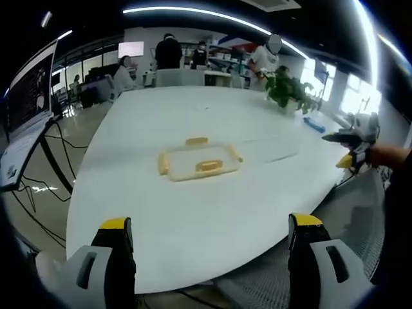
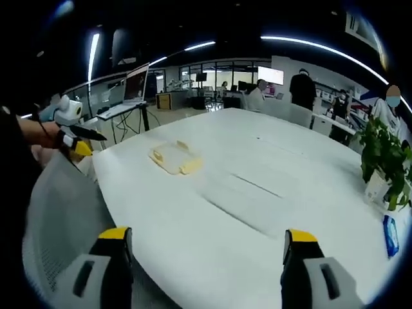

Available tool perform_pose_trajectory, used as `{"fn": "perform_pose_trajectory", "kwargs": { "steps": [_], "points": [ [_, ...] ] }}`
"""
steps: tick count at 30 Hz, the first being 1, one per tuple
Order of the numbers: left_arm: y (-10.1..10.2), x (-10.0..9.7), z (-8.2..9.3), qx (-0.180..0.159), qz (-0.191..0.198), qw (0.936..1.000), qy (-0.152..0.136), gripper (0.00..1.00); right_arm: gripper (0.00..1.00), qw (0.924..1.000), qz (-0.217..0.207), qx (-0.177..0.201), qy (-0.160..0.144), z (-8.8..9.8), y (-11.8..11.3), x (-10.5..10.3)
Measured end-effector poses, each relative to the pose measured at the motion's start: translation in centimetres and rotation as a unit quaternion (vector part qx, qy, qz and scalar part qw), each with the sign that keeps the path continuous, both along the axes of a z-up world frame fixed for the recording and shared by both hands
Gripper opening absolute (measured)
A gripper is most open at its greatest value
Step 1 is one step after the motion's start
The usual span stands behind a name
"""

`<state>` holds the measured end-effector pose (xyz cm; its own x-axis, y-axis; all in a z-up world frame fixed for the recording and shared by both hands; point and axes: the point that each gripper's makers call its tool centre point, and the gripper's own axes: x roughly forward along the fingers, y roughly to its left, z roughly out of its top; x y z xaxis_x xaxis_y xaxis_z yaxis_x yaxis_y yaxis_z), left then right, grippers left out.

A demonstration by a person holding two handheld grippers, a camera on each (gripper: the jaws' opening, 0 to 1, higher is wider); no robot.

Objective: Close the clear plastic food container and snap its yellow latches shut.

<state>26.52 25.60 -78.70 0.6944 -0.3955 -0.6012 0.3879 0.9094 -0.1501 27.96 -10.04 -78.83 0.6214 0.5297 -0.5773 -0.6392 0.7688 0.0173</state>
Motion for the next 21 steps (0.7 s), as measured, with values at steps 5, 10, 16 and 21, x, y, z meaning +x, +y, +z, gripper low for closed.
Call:
{"fn": "perform_pose_trajectory", "kwargs": {
  "steps": [5,10,16,21],
  "points": [
    [-0.21,-0.15,-0.38,-0.003,0.002,1.0,0.005,0.99,0.98,1.0,0.004,0.001,0.003,0.12,-0.09,0.15],
    [-0.36,-0.05,-0.27,-0.002,0.002,1.0,0.004,0.99,0.98,0.9998,0.015,-0.003,0.008,-0.3,0.34,0.33],
    [0.0,0.29,-0.57,-0.004,0.008,0.9999,0.008,0.99,0.97,0.9999,0.009,-0.001,0.011,-0.39,0.11,0.53],
    [-0.19,0.47,-0.87,-0.005,0.009,0.9999,0.01,0.99,0.96,0.9998,0.006,0.0,0.018,-0.84,-0.21,0.45]
  ]
}}
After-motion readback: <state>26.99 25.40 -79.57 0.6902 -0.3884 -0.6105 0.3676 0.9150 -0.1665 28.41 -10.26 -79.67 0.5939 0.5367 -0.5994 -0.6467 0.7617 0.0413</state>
